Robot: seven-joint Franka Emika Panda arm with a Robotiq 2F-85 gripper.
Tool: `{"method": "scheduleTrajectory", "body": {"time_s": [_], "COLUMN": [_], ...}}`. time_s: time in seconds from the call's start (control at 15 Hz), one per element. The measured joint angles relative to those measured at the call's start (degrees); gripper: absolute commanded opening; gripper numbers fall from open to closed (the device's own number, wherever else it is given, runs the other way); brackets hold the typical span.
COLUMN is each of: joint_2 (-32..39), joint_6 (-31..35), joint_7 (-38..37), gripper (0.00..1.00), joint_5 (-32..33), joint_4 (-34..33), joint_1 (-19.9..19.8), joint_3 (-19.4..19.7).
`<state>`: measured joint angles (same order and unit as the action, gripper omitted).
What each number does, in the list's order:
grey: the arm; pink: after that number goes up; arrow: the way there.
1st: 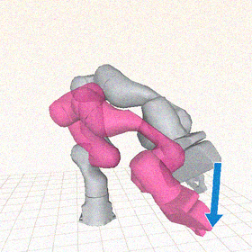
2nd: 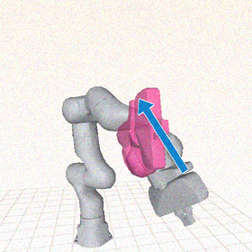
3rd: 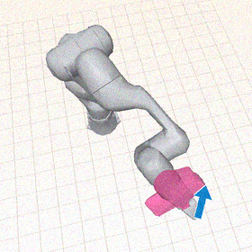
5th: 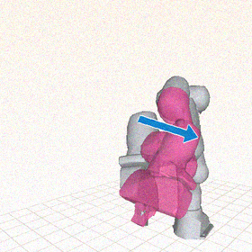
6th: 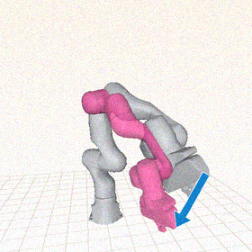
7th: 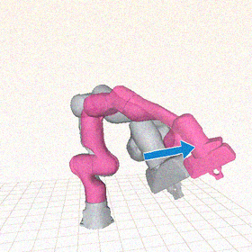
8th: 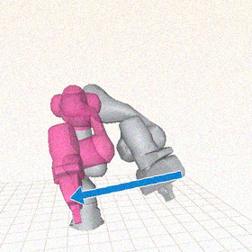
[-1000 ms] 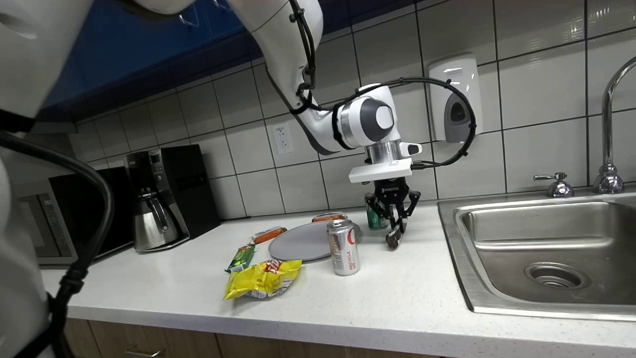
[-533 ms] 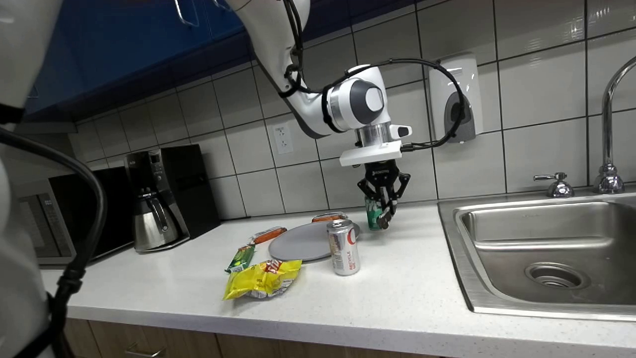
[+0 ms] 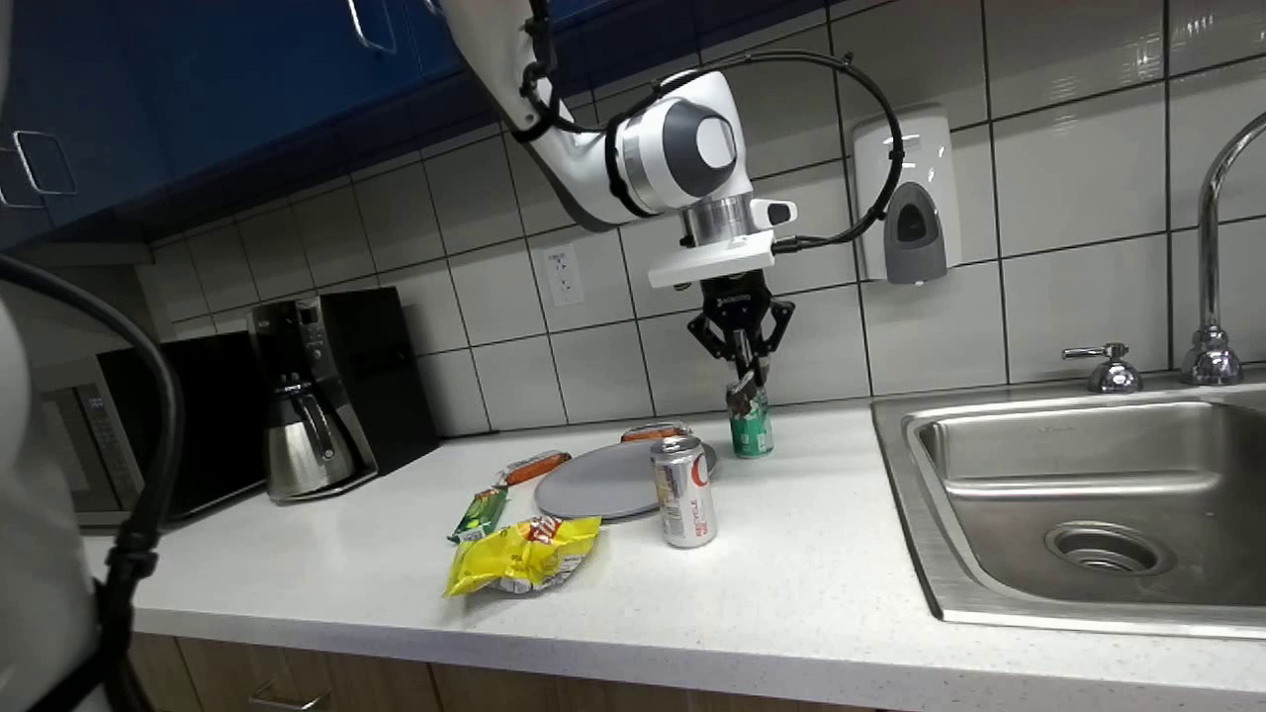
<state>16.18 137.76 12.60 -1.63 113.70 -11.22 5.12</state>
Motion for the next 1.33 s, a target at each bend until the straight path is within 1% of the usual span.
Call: {"method": "scheduleTrajectory", "body": {"time_s": [0.27, 0.47, 0.93, 1.33], "joint_2": [-3.5, -4.6, -4.2, -1.8], "joint_6": [0.0, 0.1, 0.1, 0.3], "joint_7": [0.0, 0.0, 0.0, 0.0], "gripper": [0.05, 0.05, 0.05, 0.05], "joint_5": [0.0, 0.0, -0.2, -1.2], "joint_4": [3.0, 4.3, 5.0, 5.1], "joint_1": [1.1, 2.4, 5.3, 6.7], "joint_3": [0.0, -0.2, -1.8, -3.6]}}
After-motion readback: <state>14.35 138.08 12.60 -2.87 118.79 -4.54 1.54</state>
